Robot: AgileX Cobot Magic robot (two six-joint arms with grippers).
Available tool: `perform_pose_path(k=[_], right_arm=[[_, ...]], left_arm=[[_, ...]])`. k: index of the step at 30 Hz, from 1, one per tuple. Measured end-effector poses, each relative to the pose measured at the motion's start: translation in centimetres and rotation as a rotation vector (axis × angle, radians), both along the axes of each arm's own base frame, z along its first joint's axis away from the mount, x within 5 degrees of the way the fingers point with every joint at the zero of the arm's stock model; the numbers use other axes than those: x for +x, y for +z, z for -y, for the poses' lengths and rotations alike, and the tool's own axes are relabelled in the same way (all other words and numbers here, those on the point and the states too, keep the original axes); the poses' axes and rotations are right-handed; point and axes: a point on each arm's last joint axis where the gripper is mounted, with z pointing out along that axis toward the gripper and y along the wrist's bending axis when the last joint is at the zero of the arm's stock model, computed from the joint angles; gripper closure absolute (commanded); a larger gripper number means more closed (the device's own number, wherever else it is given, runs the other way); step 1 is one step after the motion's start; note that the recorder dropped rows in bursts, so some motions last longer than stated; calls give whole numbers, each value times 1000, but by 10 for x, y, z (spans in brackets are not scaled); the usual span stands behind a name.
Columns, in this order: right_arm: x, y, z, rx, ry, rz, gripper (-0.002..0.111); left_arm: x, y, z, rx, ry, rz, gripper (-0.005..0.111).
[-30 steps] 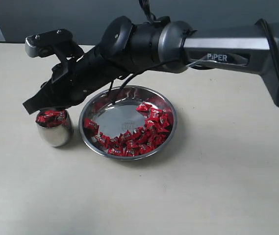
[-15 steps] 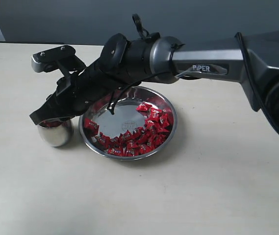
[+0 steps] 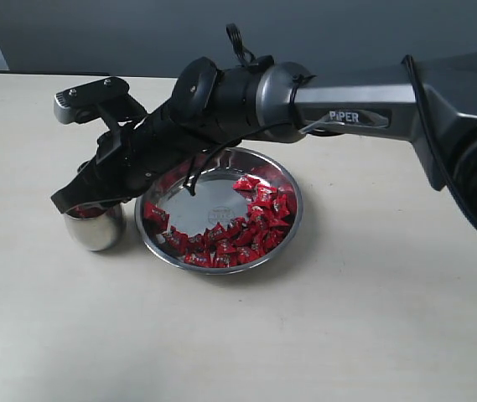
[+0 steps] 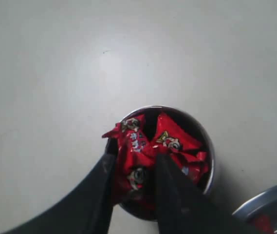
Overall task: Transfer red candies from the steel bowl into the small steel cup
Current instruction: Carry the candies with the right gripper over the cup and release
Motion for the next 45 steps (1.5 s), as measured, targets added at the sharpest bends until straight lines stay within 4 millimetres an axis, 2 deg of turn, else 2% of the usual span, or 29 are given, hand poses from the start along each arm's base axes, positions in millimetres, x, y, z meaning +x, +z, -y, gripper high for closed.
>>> perform_pose_path(k=[16, 24, 35, 45], right_arm=[[2, 0, 0, -4, -9, 29, 79], [4, -13, 0, -22, -17, 19, 79], [5, -13, 0, -20, -24, 26, 79], [9, 4, -10, 34, -6, 22, 79]], left_arm=[[0, 0, 0, 0, 0, 0, 106], [0, 0, 0, 0, 0, 0, 106], [0, 0, 0, 0, 0, 0, 106], [0, 0, 0, 0, 0, 0, 106]])
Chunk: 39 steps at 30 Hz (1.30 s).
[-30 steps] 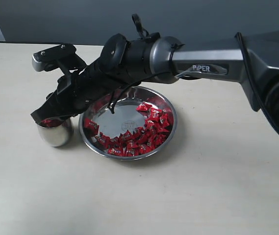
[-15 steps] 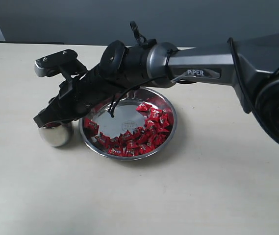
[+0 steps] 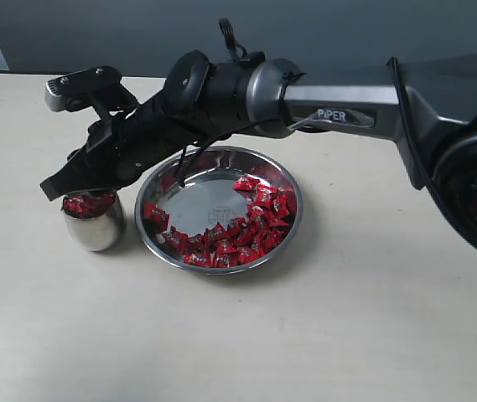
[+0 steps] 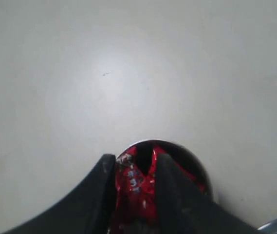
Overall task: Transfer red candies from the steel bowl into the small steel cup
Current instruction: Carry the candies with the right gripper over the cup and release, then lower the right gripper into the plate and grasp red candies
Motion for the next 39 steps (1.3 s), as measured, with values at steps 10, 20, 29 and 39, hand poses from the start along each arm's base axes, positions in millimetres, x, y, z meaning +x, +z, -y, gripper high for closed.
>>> perform_pose_path(k=[10, 20, 29, 39], right_arm=[[-1, 2, -1, 2, 18, -13, 79], [37, 31, 64, -124, -51, -28, 79], [43, 12, 106, -403, 39, -118, 79], [49, -6, 116, -547, 14, -101, 55]], left_arm=[[0, 0, 0, 0, 0, 0, 106], [0, 0, 0, 0, 0, 0, 106], [0, 0, 0, 0, 0, 0, 106], [0, 0, 0, 0, 0, 0, 106]])
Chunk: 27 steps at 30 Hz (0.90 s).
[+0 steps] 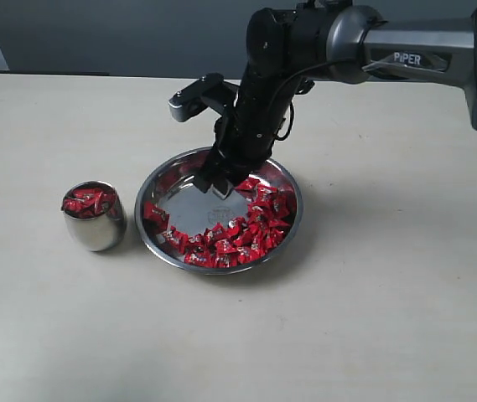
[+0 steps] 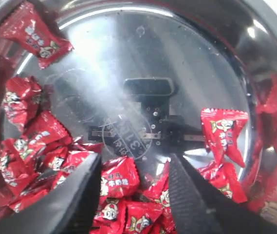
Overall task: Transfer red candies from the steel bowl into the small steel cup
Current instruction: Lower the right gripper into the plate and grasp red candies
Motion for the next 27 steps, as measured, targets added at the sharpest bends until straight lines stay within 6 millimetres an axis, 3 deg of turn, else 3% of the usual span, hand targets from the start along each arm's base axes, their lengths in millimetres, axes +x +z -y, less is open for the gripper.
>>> perform_pose_path(k=[14, 22, 27], right_arm=[[-8, -6, 5, -63, -48, -119, 54], [-8, -31, 3, -86, -61, -175, 54], [-9, -32, 0, -54, -77, -203, 60]], left_arm=[[0, 0, 0, 0, 0, 0, 106], [0, 0, 0, 0, 0, 0, 106], [0, 0, 0, 0, 0, 0, 106]])
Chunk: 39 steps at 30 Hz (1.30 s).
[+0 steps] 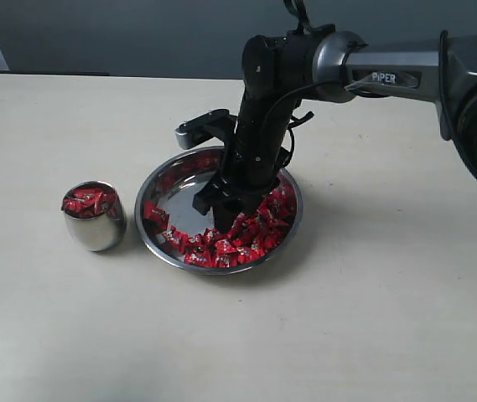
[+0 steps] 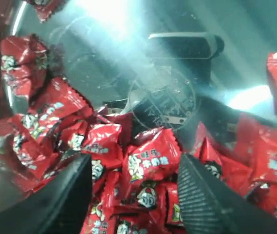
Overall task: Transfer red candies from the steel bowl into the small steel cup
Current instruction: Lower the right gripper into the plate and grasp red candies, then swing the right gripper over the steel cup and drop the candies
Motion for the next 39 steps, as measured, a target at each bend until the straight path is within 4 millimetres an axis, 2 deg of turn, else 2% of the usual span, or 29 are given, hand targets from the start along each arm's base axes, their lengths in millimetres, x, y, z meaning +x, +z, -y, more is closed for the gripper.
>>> perform_pose_path(k=[5, 7, 9, 10, 15, 25, 33, 39], right_arm=[[0, -9, -1, 0, -7, -25, 63], [0, -10, -1, -1, -10, -25, 84], [0, -10, -1, 0, -11, -24, 96], [0, -10, -1, 0, -12, -24, 98], [2, -1, -2, 20, -17, 11, 97], [4, 52, -17, 269, -114, 128, 97], [-14, 67, -61, 485, -66, 203, 97], [-34, 71, -92, 548, -12, 284, 97]], left_arm=[[0, 0, 0, 0, 0, 0, 106], [0, 0, 0, 0, 0, 0, 106], [0, 0, 0, 0, 0, 0, 106], [0, 0, 0, 0, 0, 0, 106], [0, 0, 0, 0, 0, 0, 106], [0, 0, 0, 0, 0, 0, 106], [0, 0, 0, 0, 0, 0, 106], [0, 0, 0, 0, 0, 0, 106]])
